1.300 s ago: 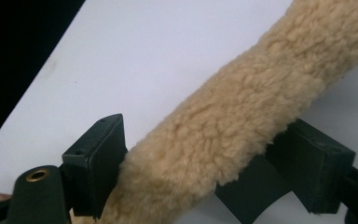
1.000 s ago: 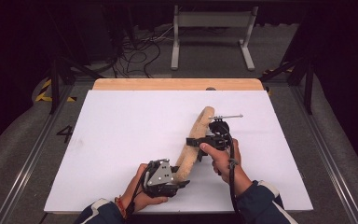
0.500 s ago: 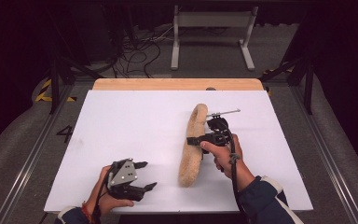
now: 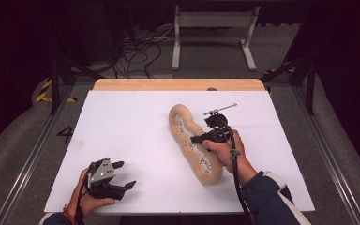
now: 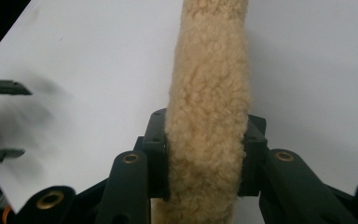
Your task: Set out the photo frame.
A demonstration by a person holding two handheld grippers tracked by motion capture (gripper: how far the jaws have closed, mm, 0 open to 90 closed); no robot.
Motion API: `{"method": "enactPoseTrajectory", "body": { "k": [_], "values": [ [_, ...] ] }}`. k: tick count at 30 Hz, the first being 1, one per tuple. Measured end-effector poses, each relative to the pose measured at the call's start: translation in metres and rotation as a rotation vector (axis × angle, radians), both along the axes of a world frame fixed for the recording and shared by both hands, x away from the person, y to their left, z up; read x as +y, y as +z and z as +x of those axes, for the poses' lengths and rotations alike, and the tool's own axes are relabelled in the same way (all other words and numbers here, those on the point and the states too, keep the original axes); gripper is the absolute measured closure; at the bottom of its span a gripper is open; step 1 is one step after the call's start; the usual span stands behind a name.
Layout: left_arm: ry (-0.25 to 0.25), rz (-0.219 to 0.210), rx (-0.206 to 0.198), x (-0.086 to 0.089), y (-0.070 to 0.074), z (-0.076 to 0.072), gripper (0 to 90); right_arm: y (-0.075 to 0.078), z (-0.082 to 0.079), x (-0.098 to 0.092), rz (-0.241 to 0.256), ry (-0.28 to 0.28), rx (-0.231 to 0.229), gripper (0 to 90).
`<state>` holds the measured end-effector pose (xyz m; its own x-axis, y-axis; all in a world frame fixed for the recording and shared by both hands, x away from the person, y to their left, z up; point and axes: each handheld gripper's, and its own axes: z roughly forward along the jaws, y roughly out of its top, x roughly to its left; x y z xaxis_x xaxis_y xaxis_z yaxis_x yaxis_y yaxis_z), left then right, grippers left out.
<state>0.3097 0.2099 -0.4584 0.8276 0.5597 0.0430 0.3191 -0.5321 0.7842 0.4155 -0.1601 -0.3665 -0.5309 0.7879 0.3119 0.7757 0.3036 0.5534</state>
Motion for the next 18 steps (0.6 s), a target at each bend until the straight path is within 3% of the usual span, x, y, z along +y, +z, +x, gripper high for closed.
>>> {"method": "enactPoseTrajectory", "body": {
  "k": [3, 5, 6, 13, 14, 16, 18],
  "values": [
    [-0.008, -0.004, 0.004, 0.0, 0.0, 0.0, 21.4, 0.003, 0.005, 0.004, -0.047, 0.088, -0.004, 64.7],
    [-0.008, -0.019, 0.011, 0.002, 0.001, 0.001, 21.0, 0.007, 0.007, 0.006, -0.087, 0.166, -0.036, 66.1],
    [-0.008, -0.019, 0.011, 0.002, 0.001, 0.001, 21.0, 0.007, 0.007, 0.006, -0.087, 0.166, -0.036, 66.1],
    [0.0, -0.053, 0.026, 0.002, 0.003, 0.004, 20.7, 0.006, 0.004, 0.012, -0.051, 0.364, -0.029, 65.9],
    [0.0, -0.053, 0.026, 0.002, 0.003, 0.004, 20.6, 0.006, 0.004, 0.012, -0.051, 0.364, -0.029, 65.9],
    [0.001, -0.077, 0.04, -0.001, 0.006, 0.006, 20.6, 0.005, 0.002, 0.014, -0.062, 0.42, -0.035, 65.8],
    [-0.011, -0.075, 0.04, -0.007, 0.008, 0.011, 20.7, 0.004, 0.003, 0.013, -0.062, 0.417, -0.043, 65.0]
  ]
}}
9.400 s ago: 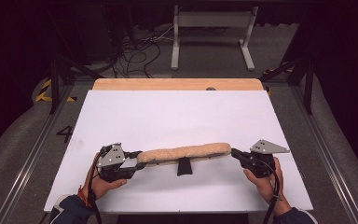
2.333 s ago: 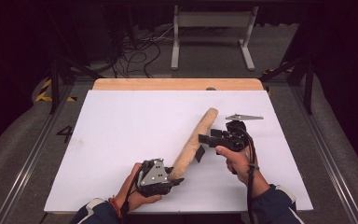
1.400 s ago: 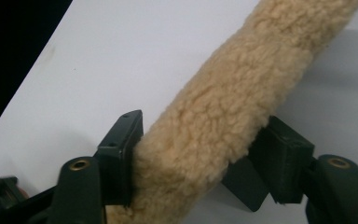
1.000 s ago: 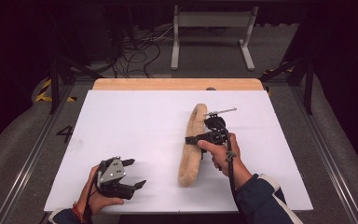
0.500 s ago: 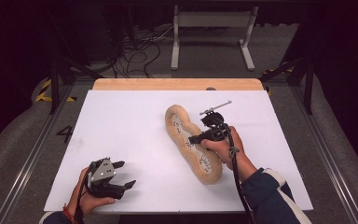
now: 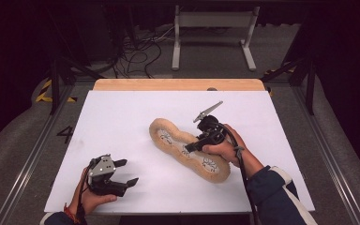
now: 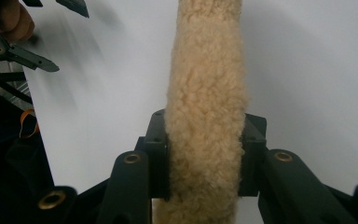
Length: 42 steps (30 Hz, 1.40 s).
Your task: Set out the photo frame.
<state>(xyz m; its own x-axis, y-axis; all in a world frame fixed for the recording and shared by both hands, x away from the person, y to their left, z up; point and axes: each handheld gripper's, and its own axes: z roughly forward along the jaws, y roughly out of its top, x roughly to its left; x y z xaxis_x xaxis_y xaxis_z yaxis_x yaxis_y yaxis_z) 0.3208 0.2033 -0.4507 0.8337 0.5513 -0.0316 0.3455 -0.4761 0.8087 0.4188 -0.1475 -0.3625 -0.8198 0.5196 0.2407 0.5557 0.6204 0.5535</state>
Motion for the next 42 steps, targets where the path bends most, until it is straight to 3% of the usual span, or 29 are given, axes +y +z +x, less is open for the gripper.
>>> {"method": "enactPoseTrajectory", "body": {
  "k": [3, 5, 10, 12, 13, 15, 19, 20, 25, 28, 31, 34, 38, 40, 42],
  "values": [
    [-0.007, 0.021, 0.008, -0.008, -0.001, 0.012, 20.5, 0.0, 0.001, -0.003, 0.002, -0.003, -0.013, 59.1],
    [0.001, 0.038, 0.008, -0.013, -0.002, 0.021, 20.4, 0.001, 0.002, -0.006, 0.0, -0.012, -0.027, 48.6],
    [0.017, 0.037, 0.011, -0.02, 0.001, 0.044, 19.4, 0.002, 0.003, -0.018, -0.01, -0.061, -0.043, 35.8],
    [0.018, 0.028, 0.009, -0.024, 0.003, 0.054, 17.2, 0.002, 0.001, -0.023, 0.004, -0.075, -0.059, 35.0],
    [0.017, 0.023, 0.008, -0.027, 0.004, 0.062, 16.9, 0.003, -0.006, -0.027, 0.005, -0.081, -0.106, 34.4],
    [0.005, 0.017, 0.021, -0.032, 0.004, 0.068, 16.4, 0.004, -0.01, -0.028, 0.003, -0.083, -0.124, 33.6],
    [0.023, 0.014, 0.001, -0.042, 0.007, 0.083, 15.2, 0.007, -0.033, -0.034, -0.019, -0.11, -0.258, 31.5],
    [0.027, 0.018, -0.001, -0.044, 0.007, 0.085, 15.5, 0.008, -0.039, -0.038, -0.003, -0.124, -0.288, 31.6],
    [0.071, -0.006, -0.017, -0.047, 0.01, 0.102, 17.2, 0.003, -0.063, -0.056, 0.051, -0.179, -0.342, 30.3],
    [0.093, -0.026, -0.018, -0.048, 0.01, 0.109, 17.8, -0.004, -0.076, -0.064, 0.05, -0.204, -0.384, 30.3],
    [0.094, -0.035, -0.02, -0.051, 0.01, 0.113, 21.0, -0.012, -0.087, -0.074, 0.082, -0.234, -0.394, 30.5],
    [0.08, -0.011, -0.027, -0.057, 0.006, 0.116, 21.6, -0.02, -0.097, -0.082, 0.116, -0.258, -0.405, 30.7],
    [0.074, 0.003, -0.036, -0.061, 0.004, 0.119, 23.6, -0.028, -0.105, -0.087, 0.119, -0.289, -0.416, 32.4],
    [0.069, 0.009, -0.002, -0.065, 0.002, 0.121, 23.6, -0.035, -0.114, -0.092, 0.13, -0.301, -0.414, 33.8],
    [0.066, 0.022, -0.008, -0.068, 0.001, 0.122, 24.6, -0.039, -0.119, -0.094, 0.132, -0.308, -0.405, 35.0]
  ]
}}
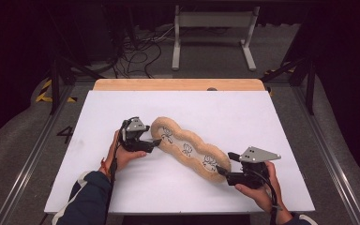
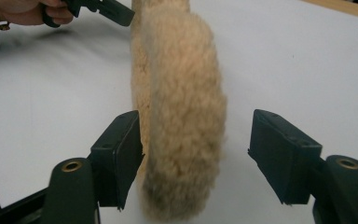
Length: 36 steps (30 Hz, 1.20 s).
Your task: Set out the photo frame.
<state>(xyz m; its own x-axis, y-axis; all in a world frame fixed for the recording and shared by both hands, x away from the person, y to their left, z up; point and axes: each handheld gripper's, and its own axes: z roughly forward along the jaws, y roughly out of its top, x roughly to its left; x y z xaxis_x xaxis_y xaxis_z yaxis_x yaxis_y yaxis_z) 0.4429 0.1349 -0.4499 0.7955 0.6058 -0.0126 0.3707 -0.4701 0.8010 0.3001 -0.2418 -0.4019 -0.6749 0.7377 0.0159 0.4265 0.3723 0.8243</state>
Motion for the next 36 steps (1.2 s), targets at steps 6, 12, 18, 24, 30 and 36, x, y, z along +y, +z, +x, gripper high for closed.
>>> {"method": "enactPoseTrajectory", "body": {
  "k": [6, 12, 18, 24, 30, 36],
  "values": [
    [-0.016, -0.002, 0.013, -0.005, -0.001, 0.003, 35.9, -0.016, -0.005, -0.006, -0.002, -0.001, 0.047, 45.1],
    [-0.018, -0.007, 0.017, -0.004, -0.002, 0.004, 47.9, -0.018, -0.008, -0.005, 0.012, 0.011, 0.014, 60.9],
    [-0.01, -0.014, 0.027, 0.0, -0.002, 0.001, 51.5, -0.02, -0.004, -0.007, 0.019, 0.001, 0.002, 61.9],
    [-0.002, -0.021, 0.025, 0.002, -0.003, -0.003, 51.8, -0.021, -0.001, -0.009, 0.022, 0.002, 0.0, 62.2],
    [0.0, -0.021, 0.033, 0.006, -0.003, -0.007, 51.7, -0.022, 0.004, -0.011, 0.023, -0.006, -0.011, 62.2],
    [0.012, -0.028, 0.033, 0.011, -0.003, -0.015, 51.5, -0.022, 0.011, -0.011, 0.013, -0.016, -0.02, 62.5]
  ]
}}
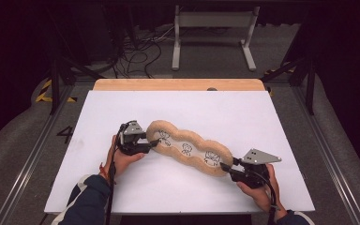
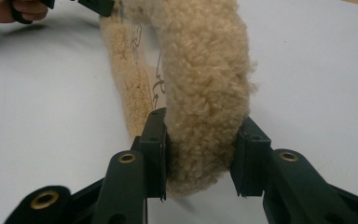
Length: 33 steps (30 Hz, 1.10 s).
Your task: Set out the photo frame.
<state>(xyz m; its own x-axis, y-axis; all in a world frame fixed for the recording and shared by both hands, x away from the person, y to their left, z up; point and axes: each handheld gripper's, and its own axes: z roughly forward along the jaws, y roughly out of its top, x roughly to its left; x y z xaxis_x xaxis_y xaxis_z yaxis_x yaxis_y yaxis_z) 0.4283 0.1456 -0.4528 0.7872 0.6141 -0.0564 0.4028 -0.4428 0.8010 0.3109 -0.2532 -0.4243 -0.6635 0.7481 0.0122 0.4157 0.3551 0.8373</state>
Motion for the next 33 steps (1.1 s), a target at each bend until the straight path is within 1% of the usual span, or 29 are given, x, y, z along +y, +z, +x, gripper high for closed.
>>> {"method": "enactPoseTrajectory", "body": {
  "k": [2, 4, 7, 9, 14, 18, 21, 24, 25, 26, 27, 29, 30, 31, 32, 33],
  "values": [
    [0.003, -0.003, 0.002, 0.002, 0.0, -0.003, 51.5, 0.0, 0.003, 0.0, 0.002, -0.005, 0.0, 62.6],
    [0.015, 0.002, -0.005, 0.003, 0.0, -0.006, 51.3, -0.001, 0.006, -0.001, 0.0, -0.007, -0.003, 62.7],
    [0.017, -0.002, 0.003, 0.004, 0.0, -0.01, 51.2, -0.001, 0.01, -0.001, 0.0, -0.009, -0.005, 62.7],
    [0.015, -0.002, -0.004, 0.005, 0.0, -0.01, 51.1, -0.001, 0.012, -0.001, -0.003, -0.011, -0.007, 62.8],
    [0.021, -0.007, -0.003, 0.007, 0.0, -0.015, 51.1, -0.001, 0.015, 0.0, -0.007, -0.021, -0.011, 62.8],
    [0.012, 0.0, -0.008, 0.008, 0.001, -0.015, 50.9, -0.002, 0.015, -0.001, 0.008, -0.022, -0.006, 62.1],
    [0.012, 0.005, -0.013, 0.008, 0.001, -0.016, 50.3, -0.002, 0.014, -0.001, 0.003, -0.025, -0.009, 58.6],
    [0.007, 0.017, -0.026, 0.008, 0.002, -0.016, 48.8, -0.002, 0.014, -0.001, 0.006, -0.029, -0.005, 55.6],
    [0.006, 0.014, -0.027, 0.008, 0.002, -0.016, 47.7, -0.002, 0.013, -0.002, 0.009, -0.028, -0.004, 54.6],
    [0.007, 0.011, -0.038, 0.01, 0.003, -0.016, 46.7, -0.002, 0.013, -0.002, 0.009, -0.03, -0.005, 52.8],
    [0.007, -0.003, -0.036, 0.01, 0.004, -0.017, 45.9, -0.002, 0.012, -0.003, 0.012, -0.034, -0.005, 50.4],
    [-0.001, -0.016, -0.047, 0.013, 0.005, -0.017, 42.6, -0.001, 0.011, -0.004, 0.019, -0.036, -0.002, 46.1],
    [-0.001, -0.016, -0.047, 0.013, 0.005, -0.017, 41.0, -0.001, 0.011, -0.004, 0.019, -0.036, -0.002, 46.1],
    [0.001, -0.03, -0.06, 0.014, 0.008, -0.018, 39.6, 0.001, 0.008, -0.004, 0.023, -0.032, -0.007, 44.7],
    [-0.006, -0.032, -0.073, 0.015, 0.009, -0.019, 38.6, 0.002, 0.007, -0.003, 0.022, -0.034, -0.013, 43.6],
    [-0.001, -0.04, -0.08, 0.015, 0.011, -0.019, 37.5, 0.003, 0.006, -0.003, 0.022, -0.024, -0.018, 42.2]
  ]
}}
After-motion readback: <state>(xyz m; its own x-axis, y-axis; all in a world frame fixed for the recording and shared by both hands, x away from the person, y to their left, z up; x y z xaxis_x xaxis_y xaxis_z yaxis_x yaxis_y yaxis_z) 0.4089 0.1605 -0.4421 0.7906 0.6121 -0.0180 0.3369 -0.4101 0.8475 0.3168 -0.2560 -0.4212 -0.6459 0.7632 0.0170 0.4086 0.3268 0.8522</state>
